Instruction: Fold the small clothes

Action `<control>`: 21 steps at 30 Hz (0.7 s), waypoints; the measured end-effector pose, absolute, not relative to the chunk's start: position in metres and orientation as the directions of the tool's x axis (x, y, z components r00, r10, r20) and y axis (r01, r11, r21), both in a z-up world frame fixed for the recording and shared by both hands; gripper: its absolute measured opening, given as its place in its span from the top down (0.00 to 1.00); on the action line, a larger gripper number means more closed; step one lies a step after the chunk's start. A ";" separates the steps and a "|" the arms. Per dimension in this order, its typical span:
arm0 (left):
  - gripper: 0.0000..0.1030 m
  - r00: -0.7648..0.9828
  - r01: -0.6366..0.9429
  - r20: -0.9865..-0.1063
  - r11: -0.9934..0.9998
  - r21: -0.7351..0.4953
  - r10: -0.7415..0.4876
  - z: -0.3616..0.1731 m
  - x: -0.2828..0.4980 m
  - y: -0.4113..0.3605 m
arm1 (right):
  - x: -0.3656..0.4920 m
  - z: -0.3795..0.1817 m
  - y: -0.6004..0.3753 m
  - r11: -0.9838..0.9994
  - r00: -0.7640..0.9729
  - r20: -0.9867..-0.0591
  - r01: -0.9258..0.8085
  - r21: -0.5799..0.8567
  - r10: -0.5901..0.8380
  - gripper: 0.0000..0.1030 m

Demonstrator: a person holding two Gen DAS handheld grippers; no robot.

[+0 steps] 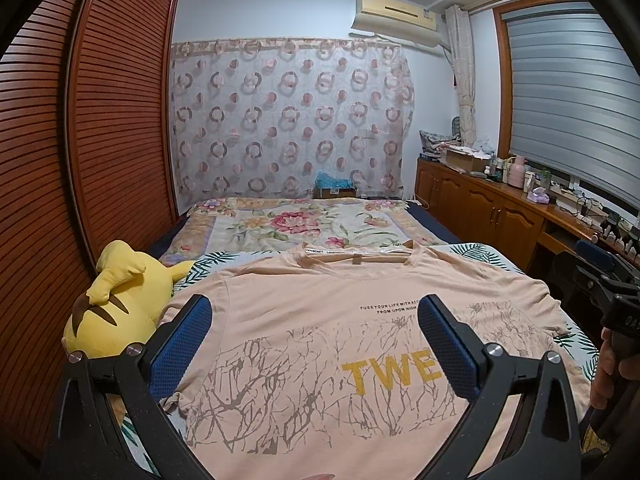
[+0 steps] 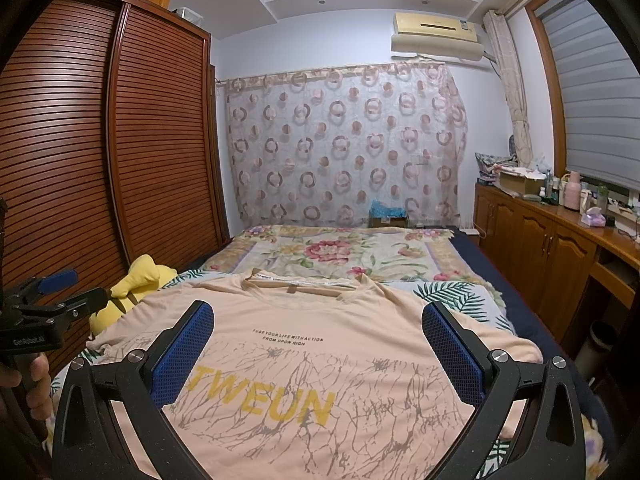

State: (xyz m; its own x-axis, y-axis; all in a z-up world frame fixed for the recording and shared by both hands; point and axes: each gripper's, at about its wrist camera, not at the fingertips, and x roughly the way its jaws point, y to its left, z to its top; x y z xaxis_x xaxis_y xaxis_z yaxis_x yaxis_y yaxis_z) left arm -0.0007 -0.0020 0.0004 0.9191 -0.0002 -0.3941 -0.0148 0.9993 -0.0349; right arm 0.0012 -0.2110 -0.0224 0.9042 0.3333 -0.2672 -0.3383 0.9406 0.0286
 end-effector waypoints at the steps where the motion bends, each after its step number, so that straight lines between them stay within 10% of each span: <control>1: 0.00 0.919 -0.015 -0.394 0.999 -0.034 0.000 0.000 -0.001 0.001 | 0.001 -0.022 -0.211 0.941 0.904 -0.268 -0.338 0.029 0.333 0.00; 21: 0.00 0.919 -0.017 -0.395 0.999 -0.034 0.002 0.000 0.000 0.003 | 0.000 -0.021 -0.212 0.941 0.903 -0.269 -0.338 0.034 0.334 0.00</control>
